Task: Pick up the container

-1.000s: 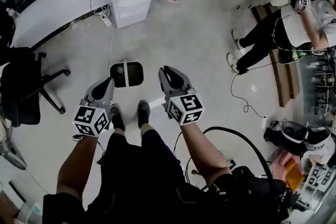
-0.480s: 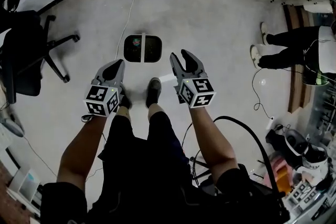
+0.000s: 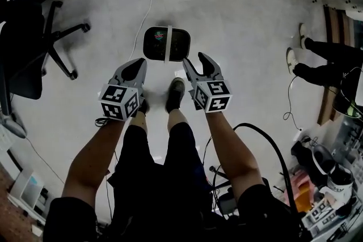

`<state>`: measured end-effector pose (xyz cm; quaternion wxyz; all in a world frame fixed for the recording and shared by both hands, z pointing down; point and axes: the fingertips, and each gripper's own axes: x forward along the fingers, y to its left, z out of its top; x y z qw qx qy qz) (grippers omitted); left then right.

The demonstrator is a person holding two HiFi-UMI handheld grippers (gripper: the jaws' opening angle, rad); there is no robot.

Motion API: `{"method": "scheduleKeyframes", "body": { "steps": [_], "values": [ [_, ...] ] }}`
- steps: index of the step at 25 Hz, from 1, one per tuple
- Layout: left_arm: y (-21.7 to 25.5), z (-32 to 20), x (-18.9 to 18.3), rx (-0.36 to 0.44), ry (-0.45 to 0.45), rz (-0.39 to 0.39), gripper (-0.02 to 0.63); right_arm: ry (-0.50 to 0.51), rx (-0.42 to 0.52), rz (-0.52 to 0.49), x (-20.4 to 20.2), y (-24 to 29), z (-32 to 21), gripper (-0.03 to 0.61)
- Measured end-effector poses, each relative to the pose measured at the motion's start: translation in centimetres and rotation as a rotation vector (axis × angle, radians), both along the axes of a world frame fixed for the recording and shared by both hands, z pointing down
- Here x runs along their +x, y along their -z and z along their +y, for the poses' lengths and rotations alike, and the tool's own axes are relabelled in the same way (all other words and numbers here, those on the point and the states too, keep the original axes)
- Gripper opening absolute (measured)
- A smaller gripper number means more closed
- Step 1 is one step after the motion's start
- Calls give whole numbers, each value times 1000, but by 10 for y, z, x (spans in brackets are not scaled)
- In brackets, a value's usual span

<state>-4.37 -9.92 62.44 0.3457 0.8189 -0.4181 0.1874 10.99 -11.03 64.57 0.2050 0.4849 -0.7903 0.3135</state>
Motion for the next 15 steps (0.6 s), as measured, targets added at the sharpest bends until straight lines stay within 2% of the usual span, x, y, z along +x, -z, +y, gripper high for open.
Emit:
{"method": "scheduleKeyframes", "body": {
  "steps": [5,8,15],
  "values": [
    [-32,-1,3,-11,-66,31,8,4,-44,2,-19,-50,4,201],
    [-56,-8,8,-4,-105,-1,9,8,-61,1,-24,-72,-3,206],
    [-117,-9,-5,-68,-76,-38,15,27,-105,-1,-46,-118,-10,212]
  ]
}}
